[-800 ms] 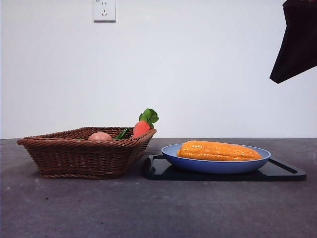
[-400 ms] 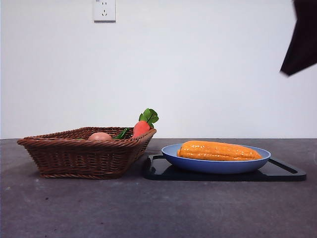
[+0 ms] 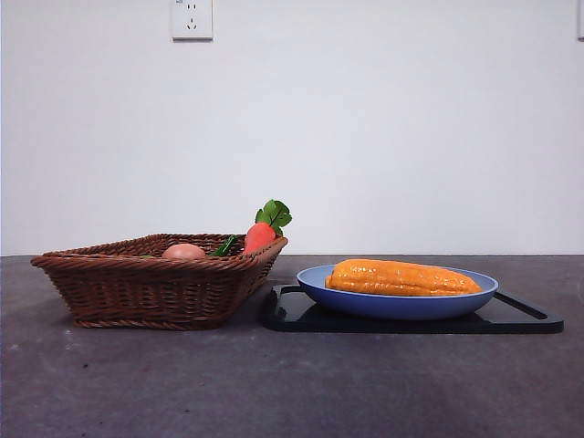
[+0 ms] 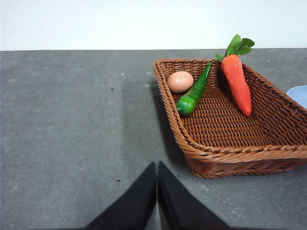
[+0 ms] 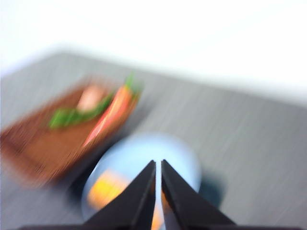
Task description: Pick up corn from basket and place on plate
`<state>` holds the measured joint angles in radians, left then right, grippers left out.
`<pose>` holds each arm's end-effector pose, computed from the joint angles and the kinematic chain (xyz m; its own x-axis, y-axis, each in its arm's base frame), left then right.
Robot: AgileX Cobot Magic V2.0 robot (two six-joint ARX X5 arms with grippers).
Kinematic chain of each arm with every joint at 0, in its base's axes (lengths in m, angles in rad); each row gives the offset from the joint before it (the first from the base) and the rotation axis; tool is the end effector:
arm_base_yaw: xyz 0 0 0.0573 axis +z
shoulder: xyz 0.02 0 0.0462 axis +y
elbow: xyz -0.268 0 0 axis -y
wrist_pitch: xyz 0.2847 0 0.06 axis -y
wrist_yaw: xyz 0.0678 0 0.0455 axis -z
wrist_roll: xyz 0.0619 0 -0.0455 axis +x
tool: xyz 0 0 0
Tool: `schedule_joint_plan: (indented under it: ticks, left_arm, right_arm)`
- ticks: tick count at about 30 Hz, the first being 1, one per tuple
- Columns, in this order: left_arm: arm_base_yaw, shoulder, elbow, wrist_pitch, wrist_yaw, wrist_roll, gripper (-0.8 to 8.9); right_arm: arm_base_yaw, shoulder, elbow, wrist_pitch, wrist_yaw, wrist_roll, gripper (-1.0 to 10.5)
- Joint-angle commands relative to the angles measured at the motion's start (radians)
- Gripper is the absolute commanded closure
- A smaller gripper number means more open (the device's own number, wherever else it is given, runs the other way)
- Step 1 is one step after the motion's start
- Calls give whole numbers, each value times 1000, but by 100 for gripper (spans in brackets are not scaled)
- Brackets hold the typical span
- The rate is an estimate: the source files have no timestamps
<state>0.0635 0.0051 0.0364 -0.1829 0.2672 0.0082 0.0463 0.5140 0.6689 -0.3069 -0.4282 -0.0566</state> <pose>0.1614 -0.0061 0.1545 0.9683 -0.2030 -0.1457 0.2005 0.9792 -0.0318 0.1800 0.0341 0.3197 0.8790 0.4564 -0.1377 -0.4599 0.8879 0.0069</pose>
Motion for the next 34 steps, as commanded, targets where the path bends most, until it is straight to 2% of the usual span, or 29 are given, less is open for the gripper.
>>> schedule_joint_plan:
  ticks: [1, 6, 14, 23, 26, 34]
  left_arm:
    - [3, -2, -19, -27, 3, -5, 810]
    - [3, -2, -19, -27, 3, -5, 810]
    - [3, -2, -19, -27, 3, -5, 810]
    - [3, -2, -19, -26, 3, -5, 810]
    - [3, -2, -19, -26, 3, -5, 810]
    - [3, -2, -19, -27, 3, -5, 810]
  right_arm:
    - [-16, -100, -109, 116, 47, -14, 944]
    - [-40, -296, -315, 162, 149, -14, 944]
    - [-51, -509, -543, 165, 201, -8, 944]
    - [-51, -510, -657, 192, 202, -3, 944]
    - [-51, -510, -660, 146, 202, -3, 943]
    - [-51, -510, -660, 149, 201, -3, 944]
